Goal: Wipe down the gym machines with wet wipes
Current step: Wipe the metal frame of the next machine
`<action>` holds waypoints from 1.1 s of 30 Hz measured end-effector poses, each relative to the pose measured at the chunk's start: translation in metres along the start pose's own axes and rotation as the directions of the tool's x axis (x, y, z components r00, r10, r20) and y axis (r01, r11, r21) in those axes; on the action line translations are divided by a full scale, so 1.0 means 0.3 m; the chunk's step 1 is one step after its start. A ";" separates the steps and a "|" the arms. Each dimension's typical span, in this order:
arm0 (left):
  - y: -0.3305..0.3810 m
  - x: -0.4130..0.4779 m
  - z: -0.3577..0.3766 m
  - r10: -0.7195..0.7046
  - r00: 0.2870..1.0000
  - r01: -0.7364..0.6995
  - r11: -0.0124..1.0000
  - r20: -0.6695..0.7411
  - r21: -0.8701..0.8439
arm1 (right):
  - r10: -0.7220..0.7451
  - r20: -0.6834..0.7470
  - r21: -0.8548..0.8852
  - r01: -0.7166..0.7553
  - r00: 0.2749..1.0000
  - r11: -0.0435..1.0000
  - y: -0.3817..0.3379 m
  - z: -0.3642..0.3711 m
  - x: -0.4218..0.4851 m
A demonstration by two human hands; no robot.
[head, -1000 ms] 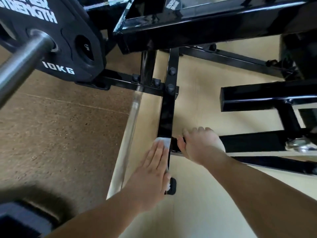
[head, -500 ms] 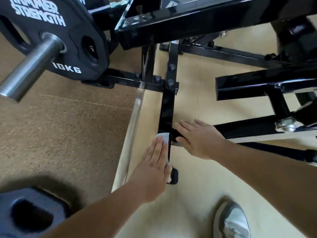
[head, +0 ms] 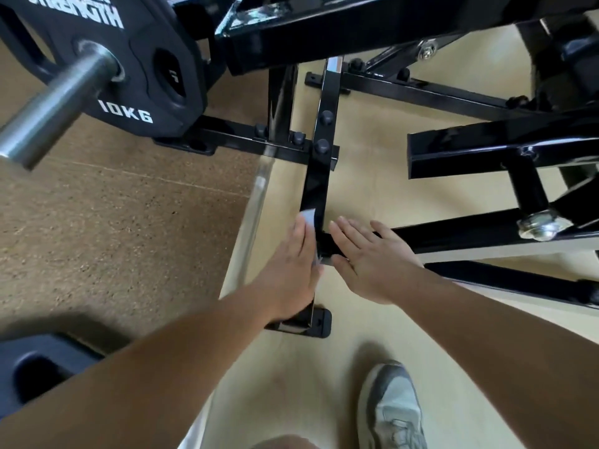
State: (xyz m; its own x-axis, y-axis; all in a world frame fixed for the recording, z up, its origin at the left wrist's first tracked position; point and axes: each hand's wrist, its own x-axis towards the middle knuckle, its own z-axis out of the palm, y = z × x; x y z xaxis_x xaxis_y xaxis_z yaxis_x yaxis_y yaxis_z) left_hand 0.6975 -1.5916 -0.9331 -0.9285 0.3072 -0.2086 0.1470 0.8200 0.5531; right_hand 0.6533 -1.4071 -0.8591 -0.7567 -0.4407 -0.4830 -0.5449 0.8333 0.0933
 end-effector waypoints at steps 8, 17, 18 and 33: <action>0.033 -0.206 0.040 0.012 0.997 -0.022 0.990 -0.072 -0.137 | 0.174 -0.199 0.204 -0.133 0.964 0.970 -0.123 0.043 0.044; 0.032 -0.054 -0.024 -0.375 0.919 0.232 0.767 -0.124 -0.598 | 0.107 -0.148 0.187 -0.078 0.983 0.979 -0.056 0.013 0.206; 0.025 -0.036 -0.011 -0.371 0.925 0.249 0.755 -0.081 -0.607 | 0.101 -0.155 0.170 -0.074 0.983 0.983 -0.058 0.022 0.208; -0.073 0.182 -0.059 -0.165 0.980 0.191 0.655 0.108 -0.731 | 0.110 -0.134 0.231 -0.077 0.985 0.970 -0.067 0.026 0.218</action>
State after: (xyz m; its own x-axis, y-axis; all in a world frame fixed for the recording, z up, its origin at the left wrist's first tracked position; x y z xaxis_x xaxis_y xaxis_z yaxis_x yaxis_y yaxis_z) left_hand 0.6375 -1.6012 -0.9422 -0.8977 0.2180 -0.3829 -0.3303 0.2422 0.9123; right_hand 0.6177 -1.4502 -0.8993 -0.8533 -0.3874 -0.3489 -0.3872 0.9191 -0.0734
